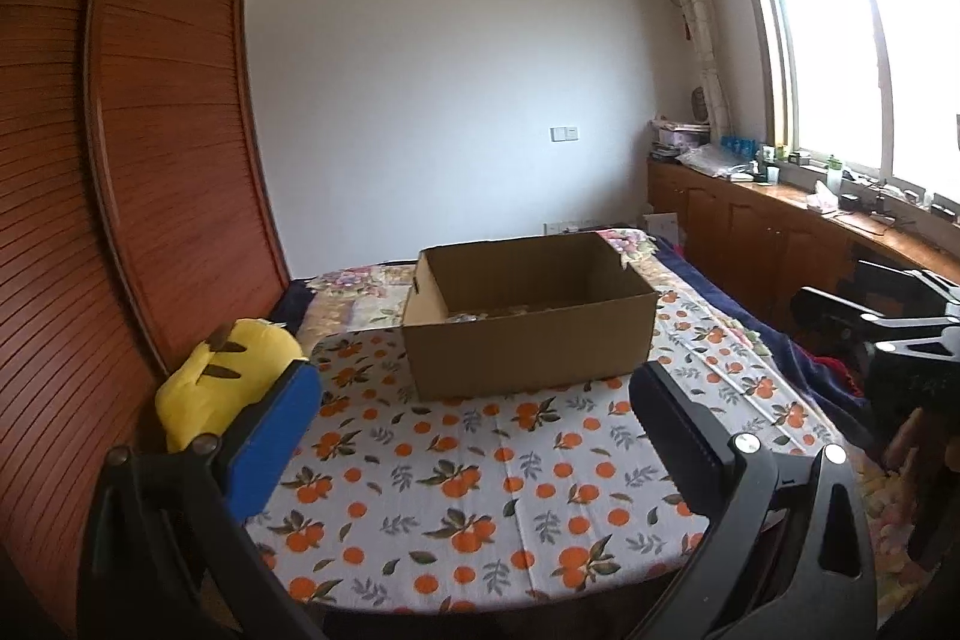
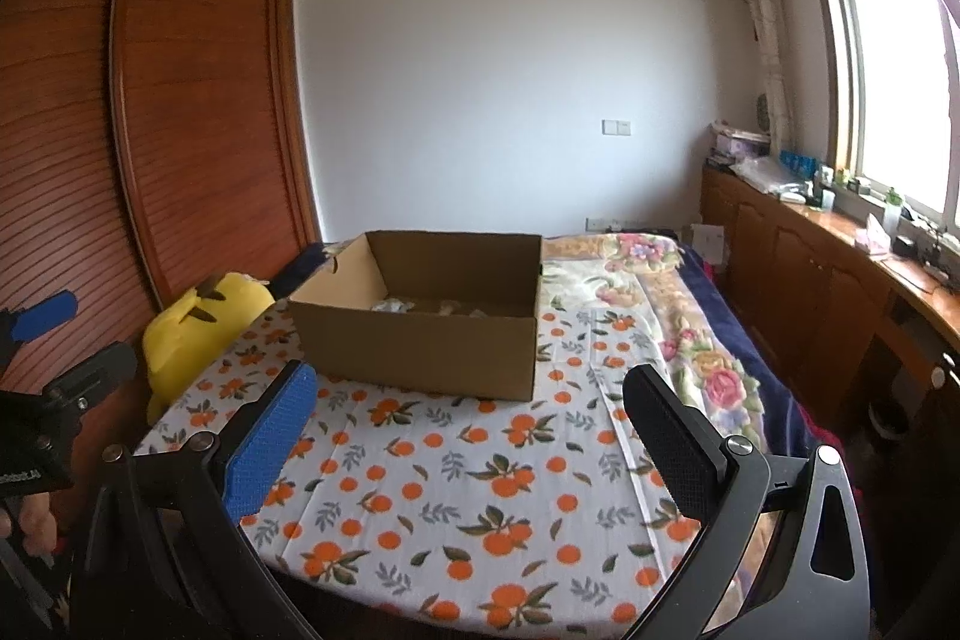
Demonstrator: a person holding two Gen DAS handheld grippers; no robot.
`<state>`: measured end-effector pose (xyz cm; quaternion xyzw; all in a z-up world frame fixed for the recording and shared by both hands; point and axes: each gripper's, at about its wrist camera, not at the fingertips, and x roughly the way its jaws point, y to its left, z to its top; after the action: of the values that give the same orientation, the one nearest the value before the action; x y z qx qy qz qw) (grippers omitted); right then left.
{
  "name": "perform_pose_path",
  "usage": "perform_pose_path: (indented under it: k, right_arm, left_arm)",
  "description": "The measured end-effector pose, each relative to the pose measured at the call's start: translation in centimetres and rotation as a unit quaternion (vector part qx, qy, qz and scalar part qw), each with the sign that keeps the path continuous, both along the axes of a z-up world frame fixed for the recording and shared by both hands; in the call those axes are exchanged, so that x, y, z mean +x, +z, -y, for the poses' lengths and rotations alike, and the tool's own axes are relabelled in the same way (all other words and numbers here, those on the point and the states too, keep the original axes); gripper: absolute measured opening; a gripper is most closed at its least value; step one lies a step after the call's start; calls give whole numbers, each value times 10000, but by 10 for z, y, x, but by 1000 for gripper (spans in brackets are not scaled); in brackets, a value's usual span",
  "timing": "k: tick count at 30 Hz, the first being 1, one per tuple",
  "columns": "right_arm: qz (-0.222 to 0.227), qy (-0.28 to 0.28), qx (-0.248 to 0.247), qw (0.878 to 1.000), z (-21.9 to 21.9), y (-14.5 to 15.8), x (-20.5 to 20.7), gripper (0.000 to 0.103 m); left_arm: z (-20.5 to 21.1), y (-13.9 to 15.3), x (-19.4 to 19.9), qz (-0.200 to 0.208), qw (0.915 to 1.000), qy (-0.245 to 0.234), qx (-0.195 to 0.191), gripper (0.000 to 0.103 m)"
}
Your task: Organize snacks
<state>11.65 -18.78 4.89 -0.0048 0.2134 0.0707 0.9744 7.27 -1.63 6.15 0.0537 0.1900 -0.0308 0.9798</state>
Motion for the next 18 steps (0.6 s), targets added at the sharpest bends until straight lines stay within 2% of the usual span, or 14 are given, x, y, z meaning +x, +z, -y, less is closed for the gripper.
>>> perform_pose_path:
  k: [13, 18]
  right_arm:
    - [50, -183, -54, 9998, -2, -19, -46, 103]
    - [246, -238, -131, 9993, -6, -25, -58, 103]
  left_arm:
    - [-9, -18, -27, -96, 9998, 140, -76, 103]
    - [-8, -29, -31, -121, 9998, 71, -129, 103]
